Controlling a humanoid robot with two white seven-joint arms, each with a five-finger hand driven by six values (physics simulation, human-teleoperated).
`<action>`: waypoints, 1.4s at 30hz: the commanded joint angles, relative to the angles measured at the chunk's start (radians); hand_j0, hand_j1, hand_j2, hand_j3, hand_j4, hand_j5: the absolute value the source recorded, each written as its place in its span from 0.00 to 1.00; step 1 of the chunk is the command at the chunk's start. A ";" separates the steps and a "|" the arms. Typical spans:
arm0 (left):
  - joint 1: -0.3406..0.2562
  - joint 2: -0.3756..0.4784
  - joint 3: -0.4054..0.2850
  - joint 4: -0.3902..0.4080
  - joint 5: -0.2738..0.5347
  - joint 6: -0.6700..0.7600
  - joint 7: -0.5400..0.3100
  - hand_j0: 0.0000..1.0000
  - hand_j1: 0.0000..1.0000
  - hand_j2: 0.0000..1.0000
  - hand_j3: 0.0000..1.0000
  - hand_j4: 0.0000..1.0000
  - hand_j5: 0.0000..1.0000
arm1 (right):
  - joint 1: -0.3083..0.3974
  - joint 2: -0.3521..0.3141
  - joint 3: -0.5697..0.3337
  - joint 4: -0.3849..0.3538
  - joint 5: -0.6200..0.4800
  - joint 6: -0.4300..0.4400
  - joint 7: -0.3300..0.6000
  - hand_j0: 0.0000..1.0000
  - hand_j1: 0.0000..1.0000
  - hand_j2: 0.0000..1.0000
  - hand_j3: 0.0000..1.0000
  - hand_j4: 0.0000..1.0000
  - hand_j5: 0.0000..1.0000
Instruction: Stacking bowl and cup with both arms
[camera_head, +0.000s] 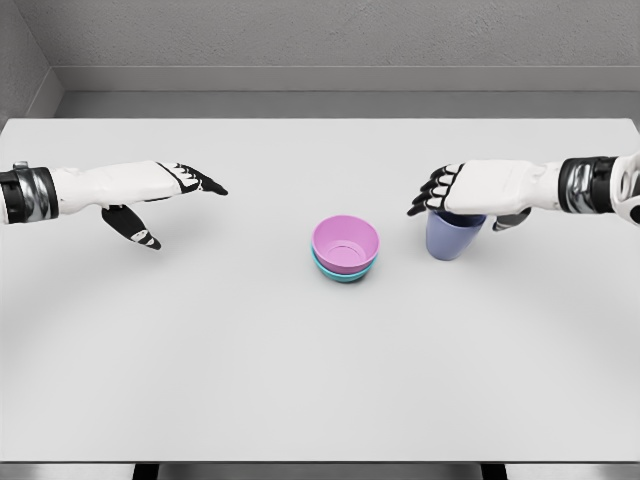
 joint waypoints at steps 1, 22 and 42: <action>0.000 0.001 0.001 0.000 0.007 0.003 0.000 1.00 1.00 1.00 1.00 1.00 1.00 | 0.000 0.002 0.002 0.005 -0.002 0.002 0.000 1.00 1.00 1.00 1.00 1.00 1.00; 0.002 0.001 0.001 0.000 0.007 0.003 0.000 1.00 1.00 1.00 1.00 1.00 1.00 | -0.002 0.011 0.002 0.012 0.027 0.002 0.000 0.66 0.66 0.66 0.66 0.66 0.66; 0.003 0.002 0.002 0.000 0.007 0.003 0.000 1.00 1.00 1.00 1.00 1.00 1.00 | -0.018 0.017 -0.127 0.009 -0.108 0.002 0.000 0.59 0.59 0.59 0.59 0.59 0.59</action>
